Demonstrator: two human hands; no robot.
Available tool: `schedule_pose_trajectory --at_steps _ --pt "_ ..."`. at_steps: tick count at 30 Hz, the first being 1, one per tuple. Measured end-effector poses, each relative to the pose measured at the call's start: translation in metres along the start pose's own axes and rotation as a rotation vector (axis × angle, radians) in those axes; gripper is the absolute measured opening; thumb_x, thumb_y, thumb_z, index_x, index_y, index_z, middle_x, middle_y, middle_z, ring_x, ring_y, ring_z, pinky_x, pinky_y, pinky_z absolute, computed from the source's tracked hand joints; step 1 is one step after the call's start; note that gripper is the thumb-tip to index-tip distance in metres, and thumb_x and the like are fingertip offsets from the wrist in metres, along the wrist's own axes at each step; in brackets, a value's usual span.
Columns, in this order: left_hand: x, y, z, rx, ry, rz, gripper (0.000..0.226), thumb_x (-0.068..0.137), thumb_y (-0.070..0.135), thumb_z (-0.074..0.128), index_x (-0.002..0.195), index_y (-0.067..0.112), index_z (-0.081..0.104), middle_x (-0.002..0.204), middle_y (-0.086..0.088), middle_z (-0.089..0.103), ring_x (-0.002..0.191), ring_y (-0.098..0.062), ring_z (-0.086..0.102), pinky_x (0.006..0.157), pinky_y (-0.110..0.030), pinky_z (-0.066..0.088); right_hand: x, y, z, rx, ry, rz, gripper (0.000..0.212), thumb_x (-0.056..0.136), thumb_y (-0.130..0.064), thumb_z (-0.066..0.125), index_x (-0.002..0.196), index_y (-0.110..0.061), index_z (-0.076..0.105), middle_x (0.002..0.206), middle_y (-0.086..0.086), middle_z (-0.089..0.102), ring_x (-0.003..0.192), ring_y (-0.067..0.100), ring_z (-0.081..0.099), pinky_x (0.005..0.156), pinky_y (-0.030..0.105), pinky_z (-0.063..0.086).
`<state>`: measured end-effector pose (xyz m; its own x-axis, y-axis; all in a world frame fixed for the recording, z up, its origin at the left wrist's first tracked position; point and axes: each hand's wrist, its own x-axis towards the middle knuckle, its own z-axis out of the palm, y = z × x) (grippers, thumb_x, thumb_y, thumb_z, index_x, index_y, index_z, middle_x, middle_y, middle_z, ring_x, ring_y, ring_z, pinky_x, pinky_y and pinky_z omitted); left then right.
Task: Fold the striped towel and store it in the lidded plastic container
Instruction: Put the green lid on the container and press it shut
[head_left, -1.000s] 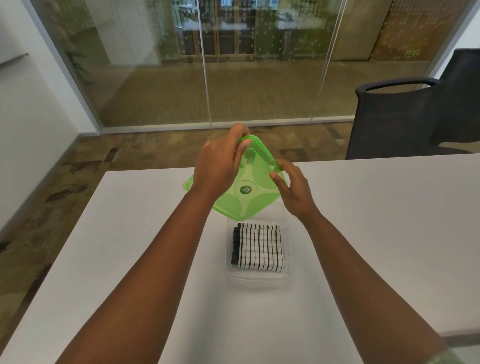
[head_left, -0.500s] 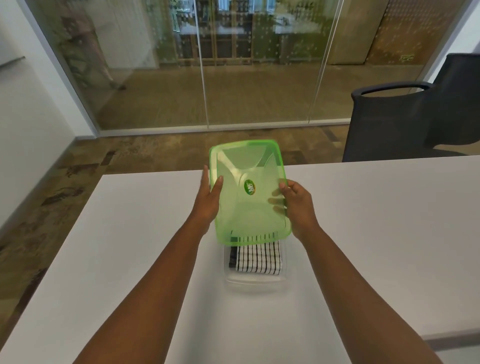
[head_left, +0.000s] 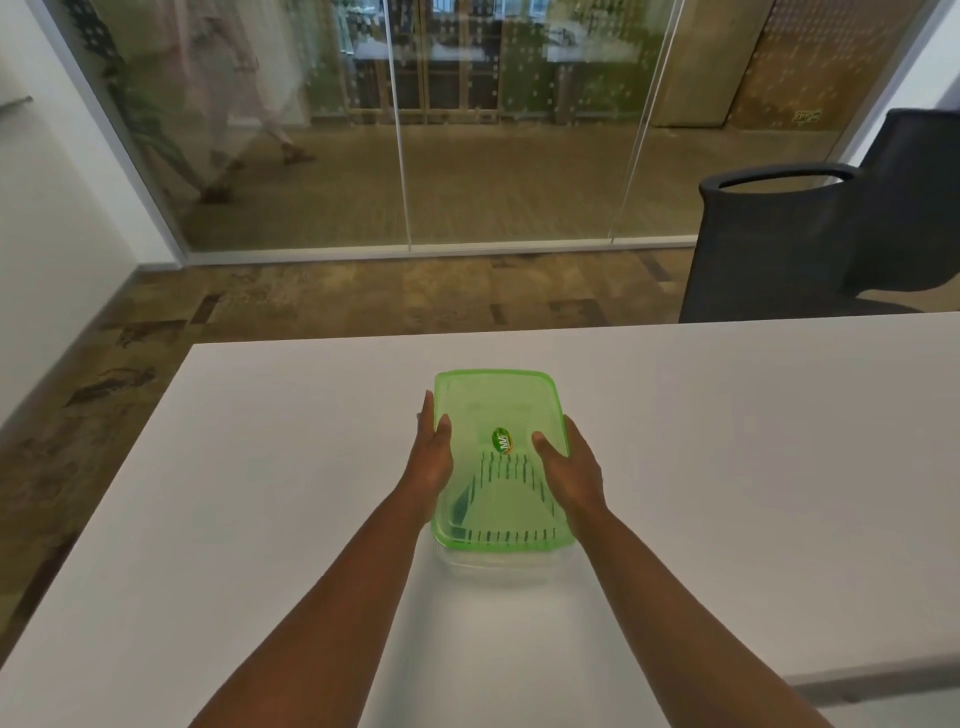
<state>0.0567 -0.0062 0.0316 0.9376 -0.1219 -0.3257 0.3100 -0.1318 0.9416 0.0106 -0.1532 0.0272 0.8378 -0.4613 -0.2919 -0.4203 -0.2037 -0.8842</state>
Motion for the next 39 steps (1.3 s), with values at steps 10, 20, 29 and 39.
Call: schedule_pose_trajectory --at_steps 10,20,29,39 --pt "0.002 -0.03 0.009 0.024 0.019 -0.057 0.048 0.102 0.024 0.021 0.148 0.028 0.011 0.159 -0.003 0.014 0.147 -0.022 0.013 0.121 -0.046 0.016 -0.006 0.023 0.005 -0.035 0.033 0.047 0.056 0.09 -0.028 0.056 0.141 -0.016 0.037 0.143 0.007 0.047 0.131 0.024 0.044 0.111 0.037 0.035" --pt "0.012 -0.037 0.008 0.034 0.025 -0.079 0.048 0.101 0.024 0.028 0.148 0.029 0.017 0.156 -0.004 0.024 0.142 -0.025 0.027 0.118 -0.043 0.024 0.0 0.029 0.008 -0.085 0.03 0.096 0.061 0.094 -0.027 0.051 0.146 -0.012 0.025 0.151 0.009 0.035 0.138 0.025 0.034 0.113 0.033 0.027" --pt "0.02 -0.035 0.004 0.146 0.173 -0.14 0.046 0.092 0.02 0.045 0.137 0.023 0.045 0.138 -0.007 0.052 0.124 -0.027 0.05 0.105 -0.038 0.041 0.005 0.028 0.01 -0.095 0.079 0.169 0.05 0.086 -0.022 0.052 0.134 -0.016 0.045 0.132 0.012 0.054 0.12 0.031 0.05 0.101 0.041 0.043" --pt "0.04 -0.027 -0.001 0.402 0.254 -0.22 0.054 0.09 0.054 0.039 0.111 0.007 0.052 0.113 -0.017 0.061 0.107 -0.034 0.057 0.094 -0.045 0.05 0.014 0.032 0.013 -0.303 0.134 0.172 0.063 0.089 -0.056 0.042 0.137 -0.015 0.041 0.132 0.014 0.048 0.123 0.033 0.048 0.098 0.043 0.042"
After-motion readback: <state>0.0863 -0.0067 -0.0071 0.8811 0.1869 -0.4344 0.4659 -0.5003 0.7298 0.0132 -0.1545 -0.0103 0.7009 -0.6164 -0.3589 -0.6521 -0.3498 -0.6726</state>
